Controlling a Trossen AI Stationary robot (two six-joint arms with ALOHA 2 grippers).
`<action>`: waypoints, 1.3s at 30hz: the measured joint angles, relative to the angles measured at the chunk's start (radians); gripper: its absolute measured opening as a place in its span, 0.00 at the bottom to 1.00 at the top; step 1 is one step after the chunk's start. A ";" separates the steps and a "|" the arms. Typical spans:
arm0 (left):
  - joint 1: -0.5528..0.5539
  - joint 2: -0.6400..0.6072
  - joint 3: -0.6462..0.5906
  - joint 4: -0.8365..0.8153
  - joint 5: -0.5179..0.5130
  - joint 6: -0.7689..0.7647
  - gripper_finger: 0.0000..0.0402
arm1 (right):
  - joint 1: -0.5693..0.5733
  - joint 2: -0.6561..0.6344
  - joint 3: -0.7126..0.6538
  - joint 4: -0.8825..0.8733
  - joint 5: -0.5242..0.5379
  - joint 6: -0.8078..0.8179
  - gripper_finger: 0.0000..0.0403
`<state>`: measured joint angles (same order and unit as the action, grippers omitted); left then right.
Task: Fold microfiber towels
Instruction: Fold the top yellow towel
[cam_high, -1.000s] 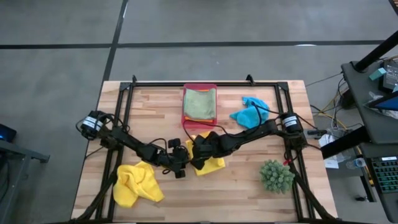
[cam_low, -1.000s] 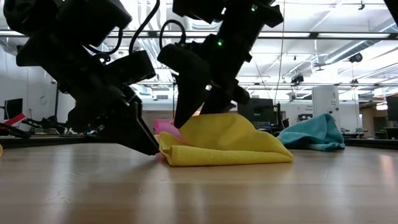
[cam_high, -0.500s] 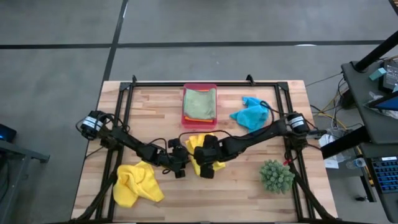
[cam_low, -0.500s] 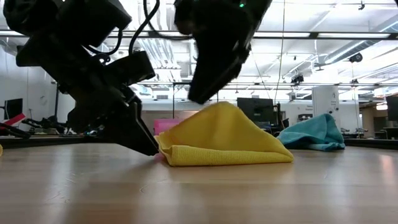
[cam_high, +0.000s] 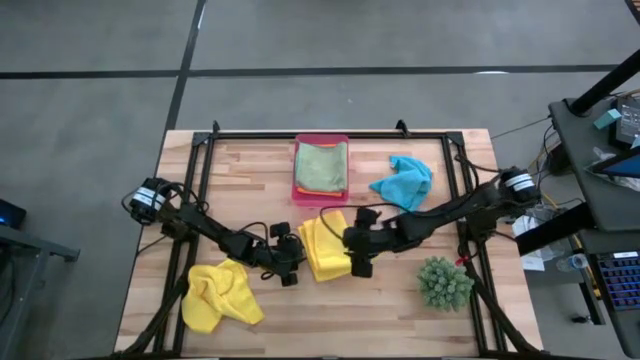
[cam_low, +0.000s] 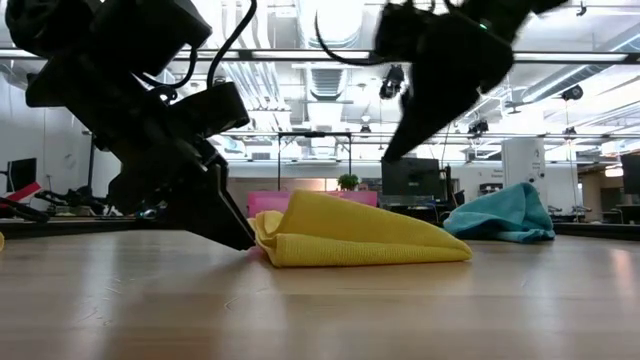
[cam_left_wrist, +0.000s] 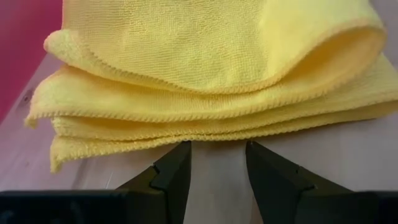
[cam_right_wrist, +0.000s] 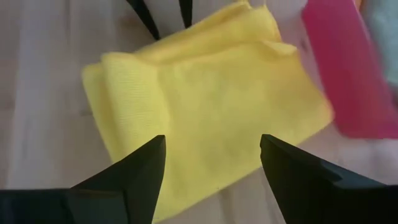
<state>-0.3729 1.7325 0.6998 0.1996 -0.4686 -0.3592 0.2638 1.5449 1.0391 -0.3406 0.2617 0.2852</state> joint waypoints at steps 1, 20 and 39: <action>0.000 0.000 0.000 0.001 0.000 0.001 0.34 | 0.001 -0.021 -0.050 0.055 -0.002 0.013 0.62; 0.000 -0.001 0.000 0.001 0.000 0.005 0.34 | 0.076 0.145 -0.241 0.811 -0.008 -0.130 0.62; 0.000 -0.001 -0.002 0.001 0.000 0.000 0.34 | 0.085 0.348 0.021 0.596 0.054 -0.218 0.25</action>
<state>-0.3725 1.7317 0.6975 0.2001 -0.4686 -0.3588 0.3492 1.8927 1.0604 0.2551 0.3156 0.0670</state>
